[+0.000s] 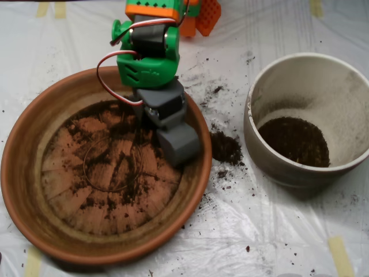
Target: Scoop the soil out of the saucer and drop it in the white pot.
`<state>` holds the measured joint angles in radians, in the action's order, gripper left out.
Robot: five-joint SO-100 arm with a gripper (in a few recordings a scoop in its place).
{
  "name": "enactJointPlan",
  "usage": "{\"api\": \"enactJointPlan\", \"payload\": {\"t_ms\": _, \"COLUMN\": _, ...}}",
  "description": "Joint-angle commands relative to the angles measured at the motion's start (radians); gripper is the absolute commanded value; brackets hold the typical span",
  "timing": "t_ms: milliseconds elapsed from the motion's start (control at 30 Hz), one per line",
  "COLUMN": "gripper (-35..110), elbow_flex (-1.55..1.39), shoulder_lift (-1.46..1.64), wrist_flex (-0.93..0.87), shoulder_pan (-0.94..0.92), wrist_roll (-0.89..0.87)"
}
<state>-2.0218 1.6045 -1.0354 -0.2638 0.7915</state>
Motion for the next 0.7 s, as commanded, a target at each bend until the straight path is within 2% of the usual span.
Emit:
{"api": "enactJointPlan", "payload": {"t_ms": 0, "gripper": 28, "elbow_flex": -0.009, "shoulder_lift": 0.080, "wrist_flex": -0.054, "shoulder_pan": -0.005, "wrist_roll": 0.018}}
{"api": "enactJointPlan", "payload": {"t_ms": 433, "gripper": 29, "elbow_flex": 0.000, "shoulder_lift": 0.049, "wrist_flex": -0.009, "shoulder_pan": -0.069, "wrist_roll": -0.043}}
{"api": "enactJointPlan", "payload": {"t_ms": 667, "gripper": 24, "elbow_flex": -0.015, "shoulder_lift": -0.005, "wrist_flex": -0.009, "shoulder_pan": -0.075, "wrist_roll": 0.031}}
